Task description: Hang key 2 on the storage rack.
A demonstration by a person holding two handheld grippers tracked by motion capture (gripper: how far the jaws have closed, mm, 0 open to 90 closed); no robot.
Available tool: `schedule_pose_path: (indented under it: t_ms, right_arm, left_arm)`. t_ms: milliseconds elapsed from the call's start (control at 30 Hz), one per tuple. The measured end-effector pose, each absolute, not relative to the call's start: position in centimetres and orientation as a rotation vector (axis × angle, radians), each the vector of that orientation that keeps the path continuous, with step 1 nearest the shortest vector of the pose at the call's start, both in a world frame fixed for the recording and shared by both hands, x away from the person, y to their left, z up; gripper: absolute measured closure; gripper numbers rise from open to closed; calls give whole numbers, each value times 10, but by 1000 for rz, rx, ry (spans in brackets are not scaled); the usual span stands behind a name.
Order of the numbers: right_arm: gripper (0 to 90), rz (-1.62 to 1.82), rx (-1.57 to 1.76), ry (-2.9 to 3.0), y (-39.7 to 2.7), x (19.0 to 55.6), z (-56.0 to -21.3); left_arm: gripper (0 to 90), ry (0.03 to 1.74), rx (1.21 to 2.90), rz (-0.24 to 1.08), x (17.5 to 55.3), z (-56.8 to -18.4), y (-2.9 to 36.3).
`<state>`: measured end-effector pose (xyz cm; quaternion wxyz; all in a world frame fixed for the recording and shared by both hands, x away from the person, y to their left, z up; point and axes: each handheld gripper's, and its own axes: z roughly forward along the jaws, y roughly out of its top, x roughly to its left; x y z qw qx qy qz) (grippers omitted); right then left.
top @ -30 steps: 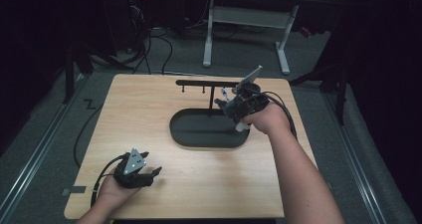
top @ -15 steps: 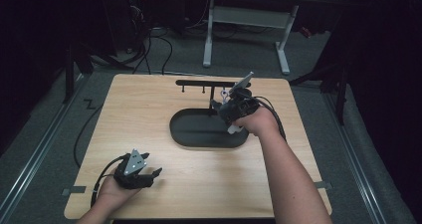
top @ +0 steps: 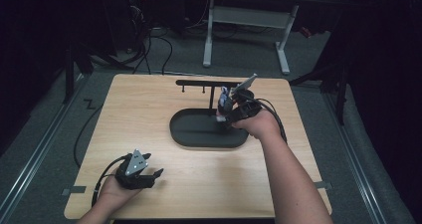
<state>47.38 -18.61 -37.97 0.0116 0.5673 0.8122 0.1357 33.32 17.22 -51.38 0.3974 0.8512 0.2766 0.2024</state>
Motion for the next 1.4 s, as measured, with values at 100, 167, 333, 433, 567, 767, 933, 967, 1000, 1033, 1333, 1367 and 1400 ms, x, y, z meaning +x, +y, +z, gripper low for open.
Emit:
schedule_pose_path:
  t_ms: [100,167,333,433,567,767,933,967,1000,1033,1333,1367,1400]
  right_arm:
    - [359,442,1778,2513,-190,469,-383]
    - [377,451,1796,2495,-194,465,-387]
    - [391,480,1780,2474,-202,454,-397]
    - [390,499,1749,2469,-205,446,-404]
    - [369,506,1653,2446,-207,435,-410]
    - [368,638,1589,2362,-213,412,-428]
    - [365,742,1556,2296,-225,391,-445]
    - [365,766,1517,2283,-228,384,-450]
    - [365,786,1492,2268,-230,379,-454]
    - [355,803,1485,2258,-231,373,-458]
    - [274,890,1386,2145,-237,327,-496]
    - [271,916,1381,2134,-238,321,-501]
    - [267,934,1371,2119,-239,316,-504]
  left_arm:
    - [303,701,2154,509,333,-514,172]
    - [308,704,2156,503,334,-514,172]
    - [342,706,2157,473,335,-515,171]
    - [352,705,2160,461,335,-515,171]
    - [374,703,2166,439,335,-515,170]
    - [377,699,2173,440,334,-516,168]
    - [379,696,2178,429,335,-516,168]
    - [380,698,2177,425,335,-517,167]
    - [382,696,2179,421,335,-517,167]
    - [384,696,2178,418,335,-517,167]
    - [393,671,2181,409,333,-518,161]
    - [391,668,2183,408,332,-517,161]
    - [388,666,2180,407,332,-518,160]
